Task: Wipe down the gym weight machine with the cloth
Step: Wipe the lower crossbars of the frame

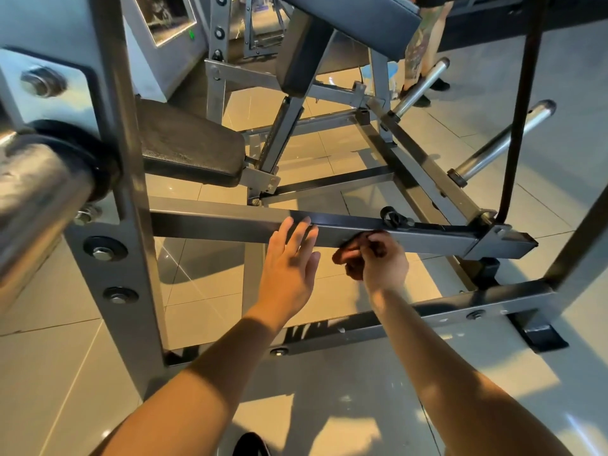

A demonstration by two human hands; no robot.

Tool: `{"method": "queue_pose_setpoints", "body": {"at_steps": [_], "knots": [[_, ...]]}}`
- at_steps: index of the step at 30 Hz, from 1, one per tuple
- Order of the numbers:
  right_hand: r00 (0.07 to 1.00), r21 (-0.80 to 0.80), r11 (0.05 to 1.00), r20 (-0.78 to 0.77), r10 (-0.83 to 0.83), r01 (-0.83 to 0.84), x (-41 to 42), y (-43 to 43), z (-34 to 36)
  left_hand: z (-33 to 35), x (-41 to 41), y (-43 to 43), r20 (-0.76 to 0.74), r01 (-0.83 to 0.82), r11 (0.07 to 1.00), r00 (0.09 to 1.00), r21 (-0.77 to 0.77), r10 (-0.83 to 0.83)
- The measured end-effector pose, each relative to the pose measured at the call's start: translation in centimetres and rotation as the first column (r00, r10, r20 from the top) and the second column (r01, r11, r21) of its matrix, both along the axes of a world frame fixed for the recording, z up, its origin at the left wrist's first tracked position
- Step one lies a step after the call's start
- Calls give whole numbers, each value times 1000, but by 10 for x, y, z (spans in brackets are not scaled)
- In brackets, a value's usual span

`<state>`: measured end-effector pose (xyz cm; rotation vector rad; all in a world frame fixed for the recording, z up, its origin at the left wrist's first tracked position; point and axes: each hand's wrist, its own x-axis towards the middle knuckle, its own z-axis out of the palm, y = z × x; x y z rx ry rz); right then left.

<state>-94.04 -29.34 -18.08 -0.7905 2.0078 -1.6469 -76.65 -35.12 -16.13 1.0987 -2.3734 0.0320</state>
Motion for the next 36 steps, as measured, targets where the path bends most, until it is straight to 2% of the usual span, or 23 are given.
{"method": "queue_pose_setpoints", "body": {"at_steps": [3, 6, 8, 10, 12, 14, 16, 19, 21, 23, 26, 28, 32, 34, 36], "knots": [[982, -38, 995, -170, 80, -88, 29, -8, 16, -3, -3, 0, 20, 18, 999, 1000, -30, -17], [951, -35, 980, -248, 183, -198, 34, -13, 14, -5, -8, -1, 15, 38, 997, 999, -65, -37], [964, -38, 983, -209, 165, -177, 20, -9, 9, -6, -11, 0, -18, 49, 996, 999, -81, -50], [997, -53, 996, -38, 64, -66, 0, -1, 5, -7, -13, 1, -58, 54, 994, 997, -90, -59], [992, -32, 997, 110, -64, 68, -18, 5, 3, -9, -14, 1, -83, 52, 995, 995, -87, -59], [988, -38, 996, 134, -77, 82, -15, 4, 7, -9, -15, 1, -103, 53, 995, 993, -83, -61], [995, -71, 997, 96, -17, 24, 4, -1, 13, -10, -16, 3, -112, 65, 994, 991, -88, -75], [992, -60, 994, -100, 84, -90, 26, -7, 13, -9, -19, 5, -123, 70, 993, 989, -96, -82], [978, -50, 990, -164, 125, -135, 23, -8, 10, -9, -22, 5, -123, 56, 994, 990, -95, -68], [979, -30, 983, -101, 177, -181, 13, -5, 9, -10, -24, 5, -106, 47, 991, 993, -122, -60], [992, -13, 997, 102, 73, -72, 1, 0, 4, -15, -24, 4, -120, 65, 987, 989, -144, -83], [984, -42, 998, 172, 42, -36, 7, -1, 5, -16, -21, 3, -138, 70, 987, 986, -143, -90], [969, -21, 970, -45, 241, -242, 35, -12, 9, -13, -21, 5, -102, 85, 987, 990, -136, -100], [950, -8, 956, -114, 290, -293, 37, -15, 10, -10, -24, 8, -108, 65, 992, 991, -112, -77], [969, -17, 969, -50, 244, -245, 23, -10, 8, -9, -29, 9, -105, 44, 997, 993, -68, -51]]}}
